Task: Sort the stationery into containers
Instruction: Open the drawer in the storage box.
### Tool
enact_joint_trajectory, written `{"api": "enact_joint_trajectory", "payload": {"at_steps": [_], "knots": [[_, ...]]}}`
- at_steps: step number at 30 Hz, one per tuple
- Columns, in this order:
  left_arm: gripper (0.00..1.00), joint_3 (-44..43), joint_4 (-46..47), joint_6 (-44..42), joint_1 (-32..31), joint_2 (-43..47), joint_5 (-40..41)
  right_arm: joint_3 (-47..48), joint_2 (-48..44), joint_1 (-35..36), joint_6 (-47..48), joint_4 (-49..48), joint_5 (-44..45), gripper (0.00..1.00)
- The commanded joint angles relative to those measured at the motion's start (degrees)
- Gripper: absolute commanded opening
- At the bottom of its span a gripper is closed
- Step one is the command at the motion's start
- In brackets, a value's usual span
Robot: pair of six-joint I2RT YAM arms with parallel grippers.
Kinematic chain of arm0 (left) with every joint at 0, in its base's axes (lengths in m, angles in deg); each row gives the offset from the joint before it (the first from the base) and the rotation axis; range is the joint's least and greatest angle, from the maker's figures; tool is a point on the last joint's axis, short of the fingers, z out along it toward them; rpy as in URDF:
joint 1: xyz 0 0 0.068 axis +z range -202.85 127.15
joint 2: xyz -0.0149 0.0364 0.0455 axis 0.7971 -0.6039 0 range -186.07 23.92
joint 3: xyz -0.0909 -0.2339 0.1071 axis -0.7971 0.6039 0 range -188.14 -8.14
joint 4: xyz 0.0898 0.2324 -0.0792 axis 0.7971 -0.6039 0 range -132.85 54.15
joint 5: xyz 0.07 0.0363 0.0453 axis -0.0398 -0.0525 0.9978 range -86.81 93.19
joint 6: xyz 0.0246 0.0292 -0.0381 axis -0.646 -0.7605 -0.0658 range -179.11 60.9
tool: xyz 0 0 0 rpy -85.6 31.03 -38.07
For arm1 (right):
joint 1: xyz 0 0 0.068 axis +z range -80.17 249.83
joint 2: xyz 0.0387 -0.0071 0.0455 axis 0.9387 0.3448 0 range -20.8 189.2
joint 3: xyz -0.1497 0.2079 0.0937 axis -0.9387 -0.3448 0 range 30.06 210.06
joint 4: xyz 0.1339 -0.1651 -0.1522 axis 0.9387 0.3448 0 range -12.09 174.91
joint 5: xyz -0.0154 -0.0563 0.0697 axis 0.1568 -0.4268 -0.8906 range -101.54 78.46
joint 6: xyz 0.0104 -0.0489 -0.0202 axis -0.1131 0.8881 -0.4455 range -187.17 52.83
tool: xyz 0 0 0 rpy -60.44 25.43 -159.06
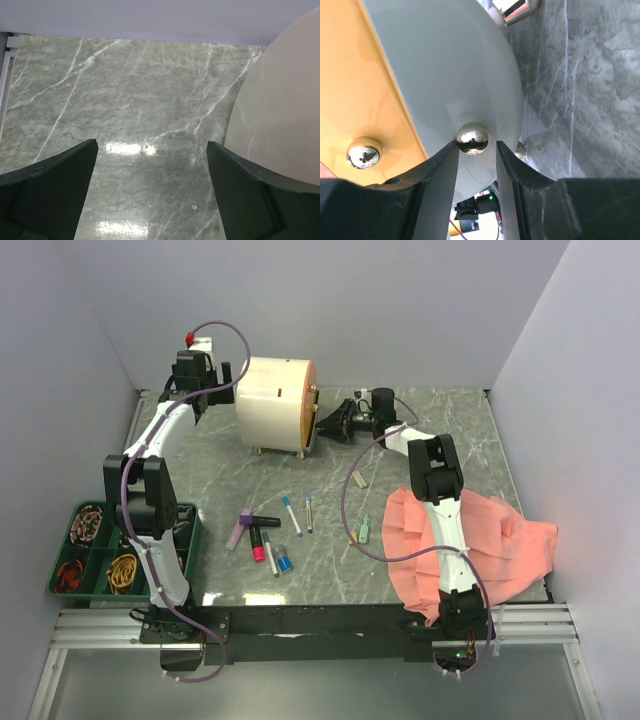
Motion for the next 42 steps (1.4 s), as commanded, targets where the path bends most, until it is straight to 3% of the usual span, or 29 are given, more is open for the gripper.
{"api": "enact_joint_trajectory", "payload": {"at_steps": [1, 12, 18, 23, 42], "knots": [[0.97, -2.3, 1.0, 0.3, -0.4, -0.2, -0.2, 3.1, 0.7, -0.5, 0.4, -1.8, 1.8, 0.43], [0.98, -2.1, 1.1, 0.0, -0.9, -0.3, -0.1, 4.0, 1.4, -1.4, 1.7, -2.4, 2.2, 0.37], [0.98, -2.1, 1.0, -0.2, -1.2, -0.3, 0.0, 1.3, 0.4, -1.7, 1.3, -4.3, 1.0, 0.22], [0.98, -2.1, 1.3, -0.1, -1.2, -0.2, 0.5, -1.3, -2.3, -3.7, 2.7, -4.1, 0.4, 0.16], [0.98, -15.3, 3.4, -1.8, 0.4, -8.2, 1.7, -8.6, -9.1, -6.9, 7.0, 0.8, 1.3, 0.15]]}}
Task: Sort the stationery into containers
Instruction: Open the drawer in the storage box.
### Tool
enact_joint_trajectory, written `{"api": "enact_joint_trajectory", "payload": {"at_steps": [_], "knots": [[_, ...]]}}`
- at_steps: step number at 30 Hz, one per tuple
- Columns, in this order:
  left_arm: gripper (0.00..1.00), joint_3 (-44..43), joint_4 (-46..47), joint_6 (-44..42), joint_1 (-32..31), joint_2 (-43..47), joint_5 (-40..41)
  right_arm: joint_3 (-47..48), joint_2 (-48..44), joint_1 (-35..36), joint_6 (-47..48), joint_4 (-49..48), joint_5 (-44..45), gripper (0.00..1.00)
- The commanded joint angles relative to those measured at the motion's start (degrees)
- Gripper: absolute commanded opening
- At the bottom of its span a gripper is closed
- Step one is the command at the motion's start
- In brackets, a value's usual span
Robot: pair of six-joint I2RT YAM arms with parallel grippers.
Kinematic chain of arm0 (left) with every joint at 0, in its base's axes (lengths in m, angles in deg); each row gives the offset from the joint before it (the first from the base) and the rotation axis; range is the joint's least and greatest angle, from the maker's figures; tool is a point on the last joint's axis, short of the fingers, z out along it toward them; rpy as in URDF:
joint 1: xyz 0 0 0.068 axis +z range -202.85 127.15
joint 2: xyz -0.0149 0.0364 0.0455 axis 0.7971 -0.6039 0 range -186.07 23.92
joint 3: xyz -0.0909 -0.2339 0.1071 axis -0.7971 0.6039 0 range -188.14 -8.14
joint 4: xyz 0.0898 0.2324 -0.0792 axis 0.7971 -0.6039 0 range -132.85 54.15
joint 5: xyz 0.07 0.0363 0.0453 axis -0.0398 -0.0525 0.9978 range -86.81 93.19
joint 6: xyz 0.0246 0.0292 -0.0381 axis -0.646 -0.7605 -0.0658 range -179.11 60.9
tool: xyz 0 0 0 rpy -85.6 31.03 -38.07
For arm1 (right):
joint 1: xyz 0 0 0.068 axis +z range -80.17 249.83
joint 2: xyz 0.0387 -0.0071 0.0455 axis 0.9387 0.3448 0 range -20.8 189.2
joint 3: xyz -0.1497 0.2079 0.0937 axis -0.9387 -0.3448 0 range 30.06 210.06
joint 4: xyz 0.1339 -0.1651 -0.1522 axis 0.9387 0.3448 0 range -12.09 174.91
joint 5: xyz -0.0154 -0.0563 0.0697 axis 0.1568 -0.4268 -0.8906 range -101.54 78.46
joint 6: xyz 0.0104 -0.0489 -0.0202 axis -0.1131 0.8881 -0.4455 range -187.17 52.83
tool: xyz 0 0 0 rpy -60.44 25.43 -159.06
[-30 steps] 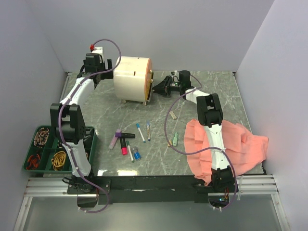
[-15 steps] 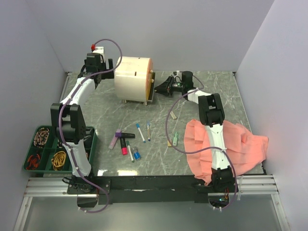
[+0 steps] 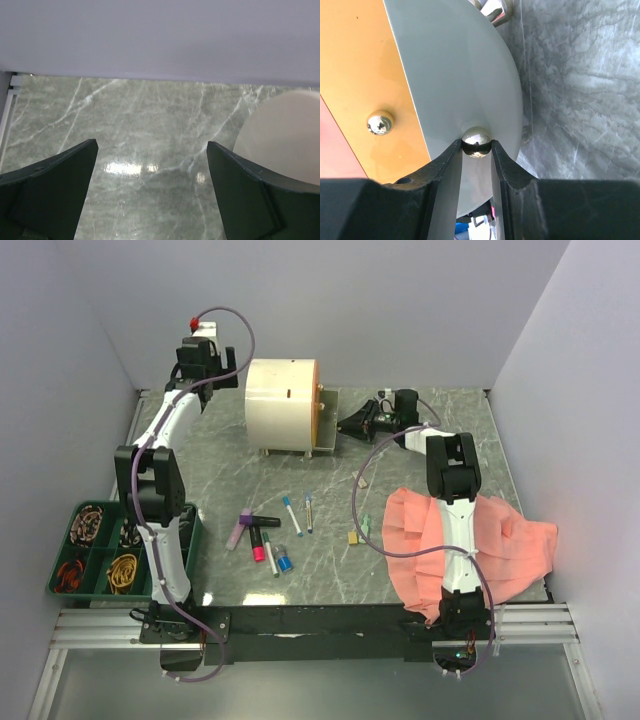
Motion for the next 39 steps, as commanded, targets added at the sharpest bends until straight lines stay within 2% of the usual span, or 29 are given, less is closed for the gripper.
{"api": "enact_joint_trajectory", "payload": {"at_steps": [1, 16, 18, 20, 23, 27, 29, 33, 34, 35, 36, 37, 39], "knots": [[0.98, -4.3, 2.6, -1.0, 1.0, -0.9, 0.8, 0.2, -3.9, -0.8, 2.7, 2.5, 1.3, 0.15], [0.98, -4.9, 3.2, -0.2, 1.5, -2.2, 0.3, -0.5, -5.3, -4.1, 10.1, 10.0, 0.9, 0.14], [0.98, -5.2, 3.1, 0.1, 1.4, -2.6, 0.2, -0.4, -5.3, -4.0, 10.0, 9.8, 0.9, 0.22], [0.98, -5.3, 3.1, 0.2, 1.3, -2.8, 0.1, 0.0, -5.3, -4.0, 9.9, 9.9, 1.5, 0.36], [0.98, -5.7, 3.2, 0.3, 0.9, -3.3, 0.0, 1.2, -4.6, -3.4, 9.6, 8.2, 0.7, 0.46], [0.99, -6.0, 3.2, 0.2, 0.5, -2.4, 0.3, 2.2, -6.1, -3.7, 11.1, 9.5, 0.2, 0.57], [1.0, -5.7, 3.0, -0.4, 0.4, -1.3, 1.4, 1.3, -9.0, -4.9, 13.7, 12.5, -1.2, 0.57], [1.0, -1.4, 2.9, 0.8, 0.4, 3.8, 6.6, -4.7, -17.0, -8.8, 23.3, 23.7, 1.2, 0.59], [0.99, -0.1, 3.1, 0.6, 0.4, 4.8, 7.2, -5.6, -20.2, -9.8, 28.4, 26.2, 3.4, 0.6], [0.99, 1.2, 3.7, 0.3, 0.4, 5.8, 7.6, -6.4, -21.8, -10.9, 31.8, 32.7, 5.2, 0.6], [0.99, 3.9, 3.8, -0.1, 0.4, 7.6, 8.6, -7.0, -23.3, -11.3, 36.0, 36.3, 8.0, 0.61], [0.99, 5.2, 3.9, -0.2, 0.4, 8.5, 9.2, -7.3, -26.4, -11.3, 44.4, 39.5, 13.8, 0.63], [1.0, 9.3, 3.5, 0.3, 0.4, 10.8, 11.5, -9.2, -31.1, -9.7, 54.8, 47.0, 23.2, 0.63]]}}
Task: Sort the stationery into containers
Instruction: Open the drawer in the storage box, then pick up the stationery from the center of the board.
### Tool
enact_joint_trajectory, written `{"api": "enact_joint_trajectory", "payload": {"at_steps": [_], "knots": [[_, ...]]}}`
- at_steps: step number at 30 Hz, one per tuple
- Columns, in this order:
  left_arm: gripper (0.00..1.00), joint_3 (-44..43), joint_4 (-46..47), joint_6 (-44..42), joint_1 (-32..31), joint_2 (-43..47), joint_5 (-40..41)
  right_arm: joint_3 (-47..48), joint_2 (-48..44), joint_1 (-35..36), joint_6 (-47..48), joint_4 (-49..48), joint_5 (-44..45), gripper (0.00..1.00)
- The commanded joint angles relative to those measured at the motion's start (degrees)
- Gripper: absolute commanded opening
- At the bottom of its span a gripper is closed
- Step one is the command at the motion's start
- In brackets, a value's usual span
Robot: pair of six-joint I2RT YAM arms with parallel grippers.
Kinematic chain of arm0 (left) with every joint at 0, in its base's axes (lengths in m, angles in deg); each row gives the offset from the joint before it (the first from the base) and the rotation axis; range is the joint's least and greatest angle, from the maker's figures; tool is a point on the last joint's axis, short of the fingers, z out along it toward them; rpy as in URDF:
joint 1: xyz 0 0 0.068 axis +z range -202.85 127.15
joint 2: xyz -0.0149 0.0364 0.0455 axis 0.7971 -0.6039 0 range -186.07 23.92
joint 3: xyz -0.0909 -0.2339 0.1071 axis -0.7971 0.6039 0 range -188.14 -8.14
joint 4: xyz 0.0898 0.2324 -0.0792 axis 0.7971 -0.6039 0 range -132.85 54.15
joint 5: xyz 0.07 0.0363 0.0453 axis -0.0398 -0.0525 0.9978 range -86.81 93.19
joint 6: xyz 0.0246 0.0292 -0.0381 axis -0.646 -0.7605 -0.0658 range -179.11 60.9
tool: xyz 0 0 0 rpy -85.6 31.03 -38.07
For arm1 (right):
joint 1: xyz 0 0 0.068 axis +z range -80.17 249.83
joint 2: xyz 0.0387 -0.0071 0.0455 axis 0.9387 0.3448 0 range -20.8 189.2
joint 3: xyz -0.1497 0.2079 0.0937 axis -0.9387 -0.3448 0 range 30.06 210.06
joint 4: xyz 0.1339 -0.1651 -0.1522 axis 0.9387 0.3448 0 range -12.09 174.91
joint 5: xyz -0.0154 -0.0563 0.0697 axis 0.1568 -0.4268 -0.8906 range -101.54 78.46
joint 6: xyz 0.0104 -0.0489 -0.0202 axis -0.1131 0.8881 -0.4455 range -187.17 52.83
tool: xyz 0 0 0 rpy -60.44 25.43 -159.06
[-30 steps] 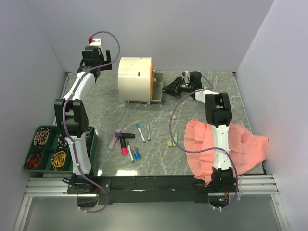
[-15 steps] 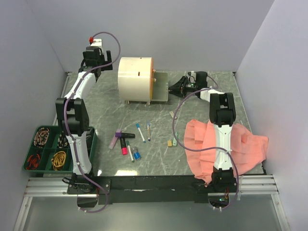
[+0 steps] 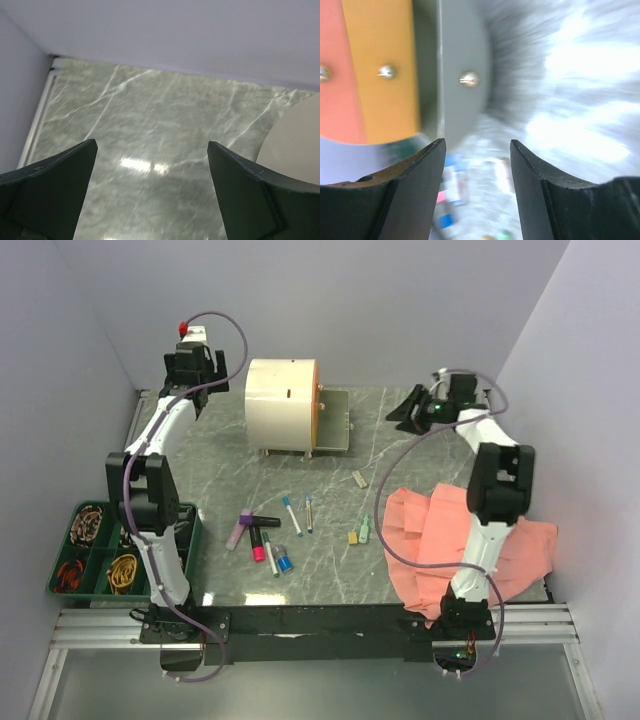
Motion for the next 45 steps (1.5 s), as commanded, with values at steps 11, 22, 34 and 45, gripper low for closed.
{"api": "enact_joint_trajectory", "payload": {"at_steps": [11, 22, 34, 45], "knots": [[0.99, 21.1, -1.8, 4.2, 0.3, 18.1, -0.7, -21.0, -25.4, 15.0, 34.0, 8.2, 43.2, 0.62], [1.0, 28.2, 1.7, 8.7, 3.3, 24.2, -2.5, -21.7, -22.4, 25.9, 37.5, 3.1, 49.4, 0.61], [1.0, 27.8, 1.6, 8.5, 6.4, 23.3, -2.7, -17.9, -16.2, 26.6, 39.5, 5.3, 48.5, 0.61], [0.99, 24.1, 1.6, 8.5, 6.7, 19.3, -3.2, -16.1, -12.8, 27.4, 40.7, 7.6, 48.2, 0.53]]}}
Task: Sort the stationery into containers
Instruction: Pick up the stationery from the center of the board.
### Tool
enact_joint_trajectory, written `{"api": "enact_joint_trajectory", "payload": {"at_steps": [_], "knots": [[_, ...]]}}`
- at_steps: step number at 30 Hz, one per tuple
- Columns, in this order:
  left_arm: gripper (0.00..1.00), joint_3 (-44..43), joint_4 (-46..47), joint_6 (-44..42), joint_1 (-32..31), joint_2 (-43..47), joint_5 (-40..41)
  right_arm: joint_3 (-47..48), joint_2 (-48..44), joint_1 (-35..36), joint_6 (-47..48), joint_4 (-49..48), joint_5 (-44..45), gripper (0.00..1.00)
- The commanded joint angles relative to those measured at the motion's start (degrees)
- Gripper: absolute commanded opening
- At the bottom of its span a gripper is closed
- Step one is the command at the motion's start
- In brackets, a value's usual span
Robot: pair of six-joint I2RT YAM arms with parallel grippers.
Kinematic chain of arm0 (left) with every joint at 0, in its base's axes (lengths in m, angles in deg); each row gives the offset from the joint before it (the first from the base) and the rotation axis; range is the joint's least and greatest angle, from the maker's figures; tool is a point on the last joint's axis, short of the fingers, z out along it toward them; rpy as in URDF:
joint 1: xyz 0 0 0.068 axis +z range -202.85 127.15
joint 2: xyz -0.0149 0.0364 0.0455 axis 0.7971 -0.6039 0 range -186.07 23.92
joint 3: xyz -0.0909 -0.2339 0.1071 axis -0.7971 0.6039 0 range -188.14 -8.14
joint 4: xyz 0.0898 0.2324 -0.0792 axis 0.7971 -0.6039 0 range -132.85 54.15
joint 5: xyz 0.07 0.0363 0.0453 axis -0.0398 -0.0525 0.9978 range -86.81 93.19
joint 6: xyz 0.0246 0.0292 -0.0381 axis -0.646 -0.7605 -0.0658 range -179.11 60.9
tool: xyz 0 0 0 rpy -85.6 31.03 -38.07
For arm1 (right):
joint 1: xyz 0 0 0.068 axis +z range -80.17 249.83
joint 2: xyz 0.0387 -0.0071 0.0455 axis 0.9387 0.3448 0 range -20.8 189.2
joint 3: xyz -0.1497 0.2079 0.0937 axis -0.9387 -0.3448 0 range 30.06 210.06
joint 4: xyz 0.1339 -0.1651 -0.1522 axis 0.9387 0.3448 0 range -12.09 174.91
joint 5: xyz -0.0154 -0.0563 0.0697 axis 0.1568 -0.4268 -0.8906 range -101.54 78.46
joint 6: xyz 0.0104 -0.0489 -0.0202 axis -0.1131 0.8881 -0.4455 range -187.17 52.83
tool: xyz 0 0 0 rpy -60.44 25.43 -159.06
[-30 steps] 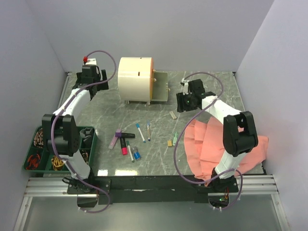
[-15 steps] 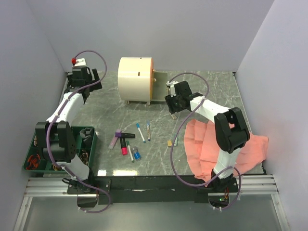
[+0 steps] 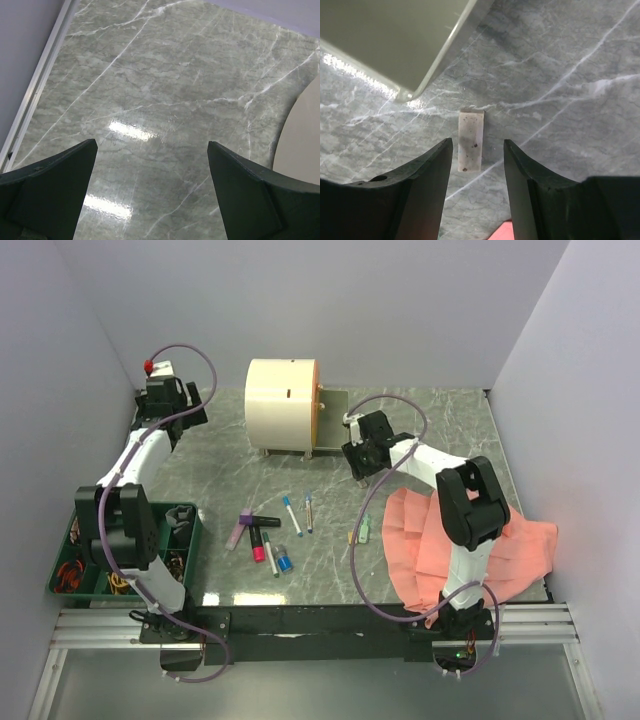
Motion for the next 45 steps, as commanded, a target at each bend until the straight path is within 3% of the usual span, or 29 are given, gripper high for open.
{"api": "enact_joint_trajectory", "payload": {"at_steps": [1, 16, 20, 21, 25, 28, 31, 36, 45], "knots": [[0.99, -3.4, 1.4, 0.5, 0.1, -1.1, -0.8, 4.0, 1.8, 0.6, 1.3, 1.9, 0.2, 0.53], [0.99, -3.3, 1.6, 0.9, 0.5, -1.6, -0.8, 4.4, 4.3, 2.0, 3.6, 5.3, -0.2, 0.46], [0.99, -2.7, 1.8, 1.0, 0.6, -1.3, -0.9, 2.2, 3.6, 2.5, 5.6, 4.8, -0.8, 0.31], [1.0, -2.7, 1.7, 1.1, 0.6, -1.3, -0.9, 1.2, 3.3, 2.5, 6.0, 3.9, -1.1, 0.23], [0.99, -2.7, 1.4, 1.2, 0.6, -0.5, -1.4, -1.5, -2.5, 2.4, 6.0, 4.9, -1.5, 0.12], [1.0, -2.4, 1.0, 2.2, 0.6, 0.0, -2.5, 0.1, -8.8, 1.4, 5.9, 8.2, -2.9, 0.1], [0.99, -2.0, 1.2, 4.1, 0.6, 0.1, -4.2, 6.9, -11.7, -0.3, 4.7, 12.5, -6.1, 0.1], [0.99, -3.4, 1.2, 4.5, 0.2, -1.6, -5.0, 19.9, -8.3, -2.4, 2.3, 16.2, -9.3, 0.12], [0.99, -6.5, 1.1, 3.6, 0.2, -3.6, -4.4, 43.6, 9.8, -2.3, -1.5, 17.5, -11.9, 0.13]]}}
